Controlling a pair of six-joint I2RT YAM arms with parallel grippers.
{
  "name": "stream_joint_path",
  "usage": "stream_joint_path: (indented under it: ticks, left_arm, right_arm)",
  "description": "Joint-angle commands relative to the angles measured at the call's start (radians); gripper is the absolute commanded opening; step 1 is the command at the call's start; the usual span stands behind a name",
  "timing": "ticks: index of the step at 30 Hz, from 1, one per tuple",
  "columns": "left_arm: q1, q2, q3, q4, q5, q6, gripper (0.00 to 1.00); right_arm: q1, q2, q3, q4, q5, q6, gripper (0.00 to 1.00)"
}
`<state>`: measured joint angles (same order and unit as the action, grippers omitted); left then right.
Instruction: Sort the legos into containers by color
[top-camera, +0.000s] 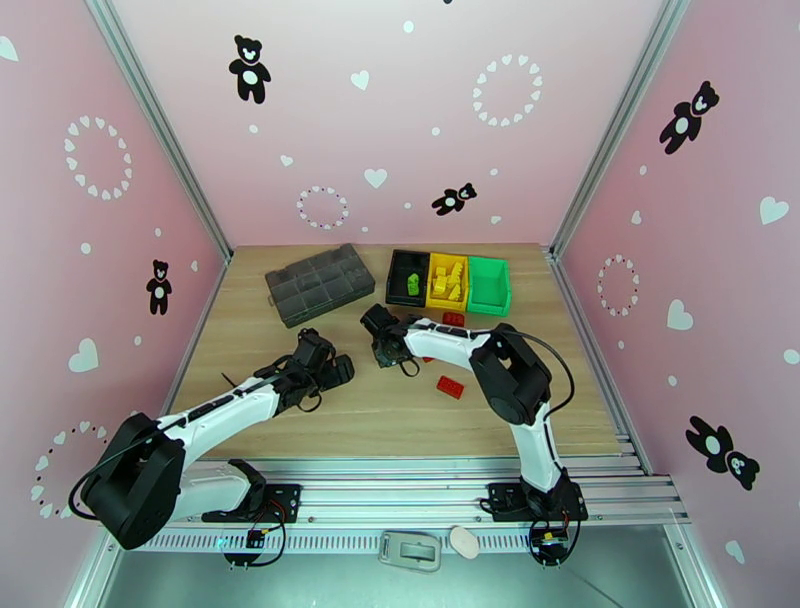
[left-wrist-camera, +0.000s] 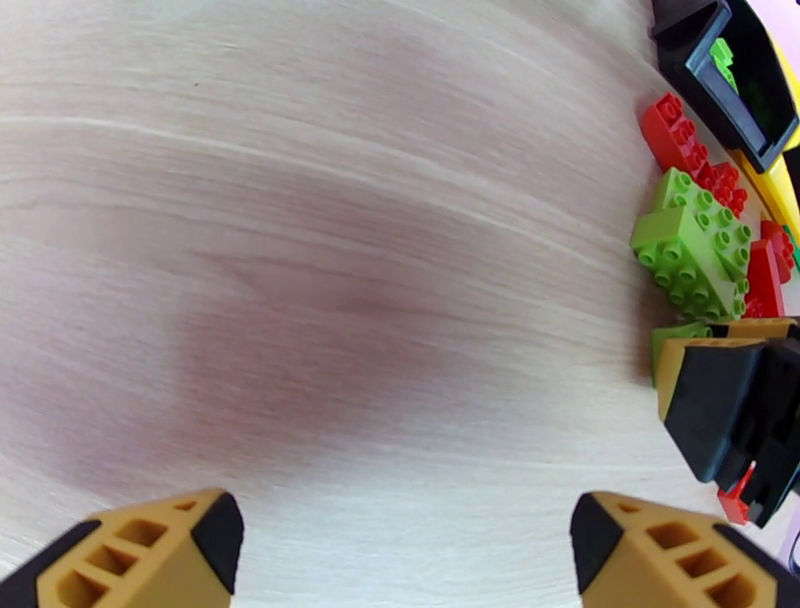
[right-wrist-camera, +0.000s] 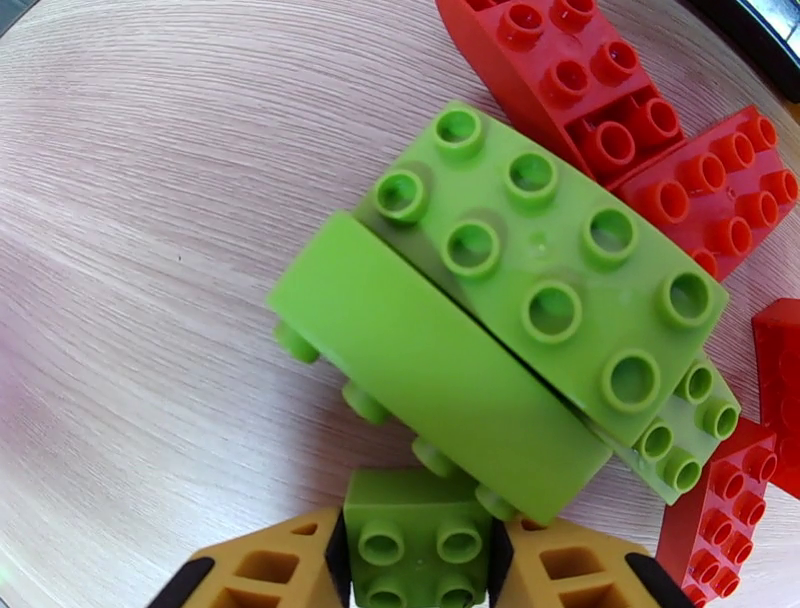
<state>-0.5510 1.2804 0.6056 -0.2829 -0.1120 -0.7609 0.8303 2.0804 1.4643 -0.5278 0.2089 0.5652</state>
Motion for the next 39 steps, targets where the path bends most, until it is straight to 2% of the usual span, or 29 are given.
stream_joint_path:
  ticks: [1, 5, 10, 20, 25, 30, 39]
  left_arm:
    - [0.006, 0.006, -0.010, 0.026, 0.027, -0.010, 0.92]
    - [0.006, 0.017, 0.004, 0.056, 0.078, -0.002, 0.94]
    - [0.006, 0.062, 0.058, 0.114, 0.165, 0.005, 0.96]
    - [0.041, 0.214, 0.329, 0.185, 0.315, 0.011, 0.96]
    - [0.068, 0.335, 0.473, 0.227, 0.387, -0.008, 0.95]
    - [0.106, 0.461, 0.610, 0.269, 0.425, -0.050, 0.94]
    - [0.186, 0.596, 0.730, 0.287, 0.453, -0.110, 0.92]
  right_arm:
    - [0.003, 0.006, 0.013, -0.034, 0.030, -0.005, 0.33]
    - [0.003, -0.066, -0.021, -0.017, 0.022, -0.005, 0.28]
    - [-0.010, -0.172, -0.049, -0.021, 0.012, -0.016, 0.27]
    - [-0.132, -0.249, 0.002, -0.044, -0.055, -0.056, 0.27]
    - [-0.204, -0.187, 0.129, -0.062, -0.079, -0.082, 0.27]
    - [-0.260, -0.068, 0.325, -0.115, -0.071, -0.105, 0.26]
    - [-0.322, 0.156, 0.651, -0.191, -0.068, -0.121, 0.28]
